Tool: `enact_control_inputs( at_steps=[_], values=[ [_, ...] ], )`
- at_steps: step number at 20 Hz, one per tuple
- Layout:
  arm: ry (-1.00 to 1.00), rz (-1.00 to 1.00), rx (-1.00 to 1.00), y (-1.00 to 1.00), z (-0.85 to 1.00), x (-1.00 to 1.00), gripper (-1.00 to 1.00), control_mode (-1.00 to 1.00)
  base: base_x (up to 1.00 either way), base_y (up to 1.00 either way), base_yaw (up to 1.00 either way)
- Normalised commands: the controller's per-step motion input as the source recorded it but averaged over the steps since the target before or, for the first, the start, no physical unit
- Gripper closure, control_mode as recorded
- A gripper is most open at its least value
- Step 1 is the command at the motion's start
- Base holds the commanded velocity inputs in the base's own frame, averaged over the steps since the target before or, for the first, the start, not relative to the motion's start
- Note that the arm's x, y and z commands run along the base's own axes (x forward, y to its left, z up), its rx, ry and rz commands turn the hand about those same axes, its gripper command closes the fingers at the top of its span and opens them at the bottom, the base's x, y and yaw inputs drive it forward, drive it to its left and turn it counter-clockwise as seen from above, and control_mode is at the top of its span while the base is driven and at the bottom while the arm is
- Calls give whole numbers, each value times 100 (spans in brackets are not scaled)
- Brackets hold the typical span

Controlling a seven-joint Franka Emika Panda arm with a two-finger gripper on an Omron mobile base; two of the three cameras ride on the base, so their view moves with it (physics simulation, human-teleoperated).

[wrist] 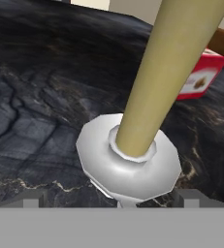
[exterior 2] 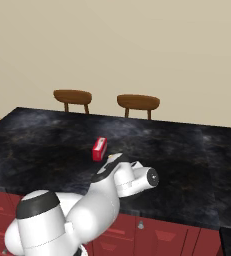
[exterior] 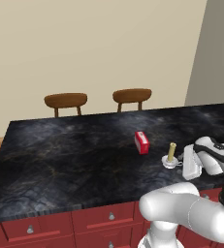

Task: Pick the jar and candle from the dining table and place them in the open cabinet. Close the cabinet after placing the objects.

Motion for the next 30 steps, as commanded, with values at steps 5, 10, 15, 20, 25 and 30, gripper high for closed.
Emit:
enact_control_inputs(
  at_steps=[5,10,15,20,25,30],
  values=[
    [0,0,0,0,0,0,-100,-100,0,0,0],
    [0,0,0,-3,0,0,-100,-100,0,0,0],
    [0,0,0,-11,0,0,-100,-100,0,0,0],
    [0,0,0,-5,0,6,-100,-100,0,0,0],
    [0,0,0,0,0,5,-100,-100,0,0,0],
    [0,0,0,0,0,0,-100,-100,0,0,0]
  ],
)
